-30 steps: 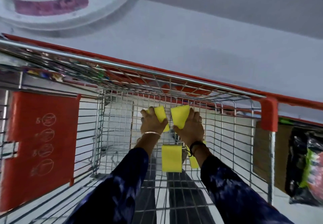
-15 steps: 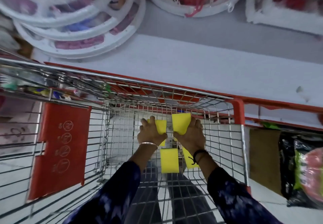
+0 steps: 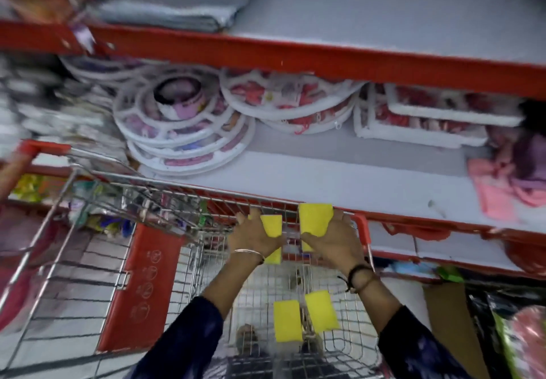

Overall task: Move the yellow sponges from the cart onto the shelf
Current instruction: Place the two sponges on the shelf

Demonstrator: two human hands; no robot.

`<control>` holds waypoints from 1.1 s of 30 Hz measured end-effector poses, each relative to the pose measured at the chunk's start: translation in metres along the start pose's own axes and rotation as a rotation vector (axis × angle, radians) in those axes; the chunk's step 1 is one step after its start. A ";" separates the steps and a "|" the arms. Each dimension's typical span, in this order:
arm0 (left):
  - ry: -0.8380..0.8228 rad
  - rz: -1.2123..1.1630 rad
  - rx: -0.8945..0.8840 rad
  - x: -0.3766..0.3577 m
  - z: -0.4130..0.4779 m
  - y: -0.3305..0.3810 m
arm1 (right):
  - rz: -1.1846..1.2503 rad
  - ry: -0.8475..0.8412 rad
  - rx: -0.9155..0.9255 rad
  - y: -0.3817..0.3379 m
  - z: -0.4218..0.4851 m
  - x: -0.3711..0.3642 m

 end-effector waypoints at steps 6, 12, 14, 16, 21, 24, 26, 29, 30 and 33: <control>0.098 -0.007 -0.084 0.096 -0.031 0.043 | 0.041 0.078 0.074 -0.044 -0.009 0.090; 0.261 -0.067 -0.191 0.199 -0.064 0.091 | 0.134 0.180 0.210 -0.086 -0.004 0.183; 0.345 -0.096 -0.229 0.238 -0.076 0.109 | 0.124 0.237 0.247 -0.102 -0.003 0.216; 0.368 -0.108 -0.252 0.265 -0.079 0.123 | 0.106 0.288 0.273 -0.119 -0.005 0.244; 0.400 -0.148 -0.321 0.321 -0.064 0.170 | 0.063 0.389 0.260 -0.149 0.014 0.299; 0.413 -0.110 -0.311 0.338 -0.046 0.197 | 0.040 0.389 0.231 -0.162 0.037 0.315; 0.413 -0.064 -0.290 0.345 -0.028 0.214 | 0.018 0.386 0.213 -0.171 0.054 0.321; 0.373 -0.008 -0.249 0.345 0.002 0.233 | 0.011 0.367 0.181 -0.180 0.082 0.321; 0.366 0.000 -0.237 0.343 0.011 0.238 | 0.002 0.353 0.167 -0.182 0.090 0.319; 0.379 -0.004 -0.233 0.339 0.034 0.248 | 0.010 0.331 0.135 -0.187 0.113 0.312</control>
Point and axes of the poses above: each hand's wrist, its own z-axis towards the middle knuckle, its own x-axis out of the back of the hand, y = z × x, the point moved 6 cm from there along z, towards the middle knuckle, and after that the axes turned 5 degrees about x, right-handed, at the moved point
